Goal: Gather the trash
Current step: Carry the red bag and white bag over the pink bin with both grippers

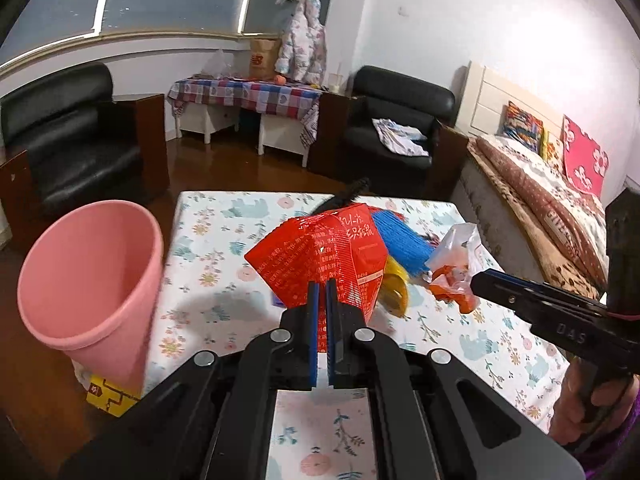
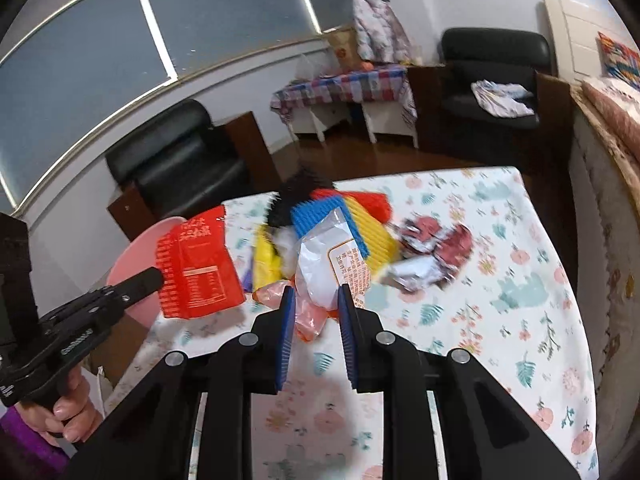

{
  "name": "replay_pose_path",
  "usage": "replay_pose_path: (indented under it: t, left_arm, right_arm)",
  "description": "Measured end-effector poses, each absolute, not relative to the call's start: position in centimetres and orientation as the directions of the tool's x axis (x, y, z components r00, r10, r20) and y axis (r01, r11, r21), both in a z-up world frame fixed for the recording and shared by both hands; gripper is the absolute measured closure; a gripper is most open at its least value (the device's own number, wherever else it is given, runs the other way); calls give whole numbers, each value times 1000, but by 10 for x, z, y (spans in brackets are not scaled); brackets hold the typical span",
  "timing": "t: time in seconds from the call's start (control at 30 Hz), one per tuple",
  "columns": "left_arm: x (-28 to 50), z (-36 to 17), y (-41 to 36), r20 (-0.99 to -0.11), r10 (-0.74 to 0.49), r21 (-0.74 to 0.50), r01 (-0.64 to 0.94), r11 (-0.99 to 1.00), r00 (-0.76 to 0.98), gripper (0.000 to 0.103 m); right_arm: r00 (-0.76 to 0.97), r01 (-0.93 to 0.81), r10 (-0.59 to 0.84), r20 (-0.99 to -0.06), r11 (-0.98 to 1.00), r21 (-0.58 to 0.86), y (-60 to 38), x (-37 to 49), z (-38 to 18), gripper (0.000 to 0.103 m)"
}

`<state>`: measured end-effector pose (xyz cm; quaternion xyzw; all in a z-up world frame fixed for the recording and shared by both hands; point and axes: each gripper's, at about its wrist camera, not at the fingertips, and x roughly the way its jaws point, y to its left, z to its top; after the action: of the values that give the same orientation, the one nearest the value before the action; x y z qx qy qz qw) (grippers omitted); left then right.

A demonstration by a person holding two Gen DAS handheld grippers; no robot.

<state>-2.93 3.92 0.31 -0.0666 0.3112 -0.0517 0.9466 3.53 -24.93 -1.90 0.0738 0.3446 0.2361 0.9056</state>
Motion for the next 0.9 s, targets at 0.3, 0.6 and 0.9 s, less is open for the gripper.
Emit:
replay_pose_path:
  t: [0.3,0.6,0.9]
  left_arm:
    - [-43,20,83,-543,-51,-158,-42,986,838,100]
    - [-60,33,145,-497,100,-149,-198,969,862,100]
    - [-72,29,195,-521,225,-135,-339,931,823,100]
  right_arm:
    - [614,-492,559,-557,823,284,-196,34,8,82]
    - [557,-597,638,-532,753,277,-133,38,32,82]
    - [438,-703,721,-537,647,294,-42,49,34,82]
